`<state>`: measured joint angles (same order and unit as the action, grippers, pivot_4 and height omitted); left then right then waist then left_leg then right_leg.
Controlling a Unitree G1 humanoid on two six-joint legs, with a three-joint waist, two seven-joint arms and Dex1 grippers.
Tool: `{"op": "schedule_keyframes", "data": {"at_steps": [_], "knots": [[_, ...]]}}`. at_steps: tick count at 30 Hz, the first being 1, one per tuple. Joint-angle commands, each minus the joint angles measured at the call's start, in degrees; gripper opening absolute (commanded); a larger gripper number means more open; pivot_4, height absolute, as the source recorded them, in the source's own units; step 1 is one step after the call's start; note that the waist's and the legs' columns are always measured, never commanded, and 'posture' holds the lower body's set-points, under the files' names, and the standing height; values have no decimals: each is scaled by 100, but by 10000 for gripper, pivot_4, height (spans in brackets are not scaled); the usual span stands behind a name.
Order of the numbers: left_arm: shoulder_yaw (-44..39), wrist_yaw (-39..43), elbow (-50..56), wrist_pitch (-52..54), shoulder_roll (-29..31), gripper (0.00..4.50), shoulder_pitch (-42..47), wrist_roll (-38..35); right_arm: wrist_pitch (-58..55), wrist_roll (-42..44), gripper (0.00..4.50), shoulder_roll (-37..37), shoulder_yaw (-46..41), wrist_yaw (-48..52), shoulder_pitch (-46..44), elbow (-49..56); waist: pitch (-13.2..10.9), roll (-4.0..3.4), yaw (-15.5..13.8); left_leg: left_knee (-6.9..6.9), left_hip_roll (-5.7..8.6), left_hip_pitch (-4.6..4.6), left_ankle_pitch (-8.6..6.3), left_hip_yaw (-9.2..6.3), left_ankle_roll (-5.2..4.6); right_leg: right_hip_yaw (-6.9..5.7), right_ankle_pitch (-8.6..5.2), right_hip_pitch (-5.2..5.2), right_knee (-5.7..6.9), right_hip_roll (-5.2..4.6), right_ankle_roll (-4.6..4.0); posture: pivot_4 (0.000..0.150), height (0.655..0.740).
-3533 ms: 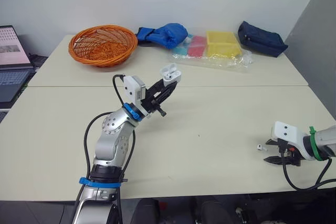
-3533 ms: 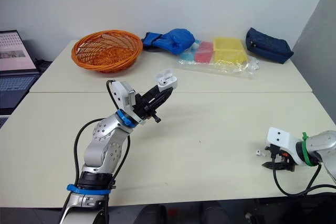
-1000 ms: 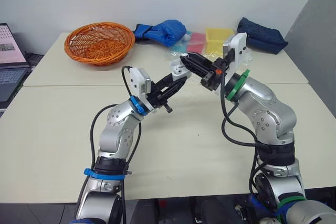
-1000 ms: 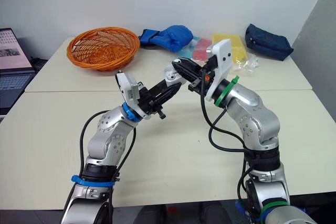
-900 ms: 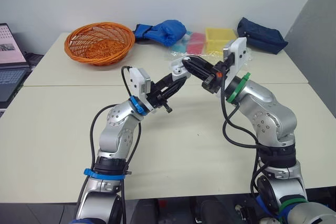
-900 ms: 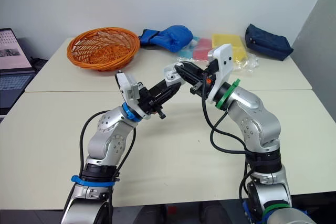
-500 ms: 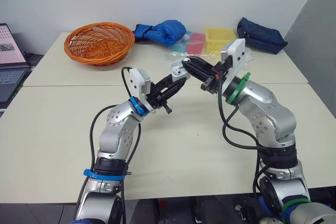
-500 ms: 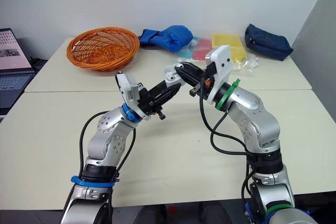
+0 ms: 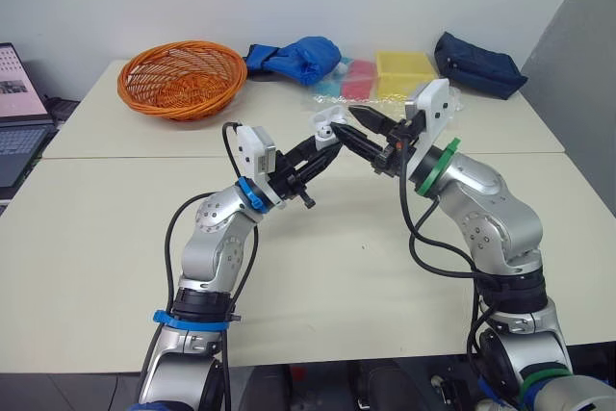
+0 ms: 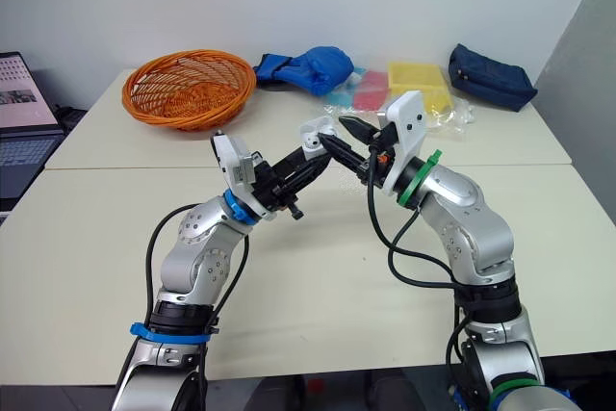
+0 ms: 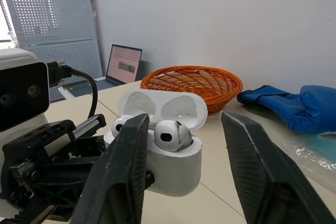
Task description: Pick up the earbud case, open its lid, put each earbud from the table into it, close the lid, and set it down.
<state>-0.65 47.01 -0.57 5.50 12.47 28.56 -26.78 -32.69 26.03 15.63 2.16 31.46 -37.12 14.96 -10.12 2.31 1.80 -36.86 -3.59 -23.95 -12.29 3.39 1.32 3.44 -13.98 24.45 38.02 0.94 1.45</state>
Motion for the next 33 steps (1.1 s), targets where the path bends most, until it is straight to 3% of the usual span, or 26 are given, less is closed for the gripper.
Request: {"op": "schedule_keyframes", "data": {"at_steps": [1,6,13,18,19,21,25,33], "knots": [[-25,28,144,-138,-47,7497,72,-73,58,68,20877,50,-98,18,-70,158,0,0,0,0,0,0,0,0,0,0,0,0,0,0,0,1500,7400],[-44,18,87,-126,-47,7497,97,-66,-37,510,20877,25,-350,141,-79,344,0,0,0,0,0,0,0,0,0,0,0,0,0,0,0,1500,7400],[-55,51,46,-117,-2,7497,106,-56,-1173,1988,20877,450,-1207,-148,-858,693,-1,-1,1,-1,0,0,0,0,0,2,1,0,1,-1,0,1500,7400],[4,201,20,-52,45,7497,114,-95,-1484,1759,20877,1040,-1105,-122,-1091,102,0,-1,1,0,0,3,0,-4,0,1,-1,-7,-3,-1,-1,1500,7400],[60,318,65,9,69,7497,97,-140,-1326,1356,19250,1266,-855,-11,-1152,-220,0,-1,1,0,1,3,0,-2,0,3,0,-7,-3,-2,-1,1500,7400],[134,503,102,144,96,7497,92,-229,-1351,1333,15527,1286,-815,107,-1317,-745,0,-1,5,-2,3,3,0,5,0,5,0,-6,-5,-3,0,1500,7400],[203,722,96,128,146,7497,128,-204,-1470,965,1263,1290,-487,61,-1595,-1258,-1,-2,12,1,0,3,0,5,-1,8,0,-1,-3,0,-1,1500,7400],[279,890,61,44,164,7497,119,-128,-1891,853,159,1161,-4,369,-1838,-1281,-1,-2,4,9,-1,-5,0,3,-1,7,-1,6,-6,2,-4,1500,7400]]}}
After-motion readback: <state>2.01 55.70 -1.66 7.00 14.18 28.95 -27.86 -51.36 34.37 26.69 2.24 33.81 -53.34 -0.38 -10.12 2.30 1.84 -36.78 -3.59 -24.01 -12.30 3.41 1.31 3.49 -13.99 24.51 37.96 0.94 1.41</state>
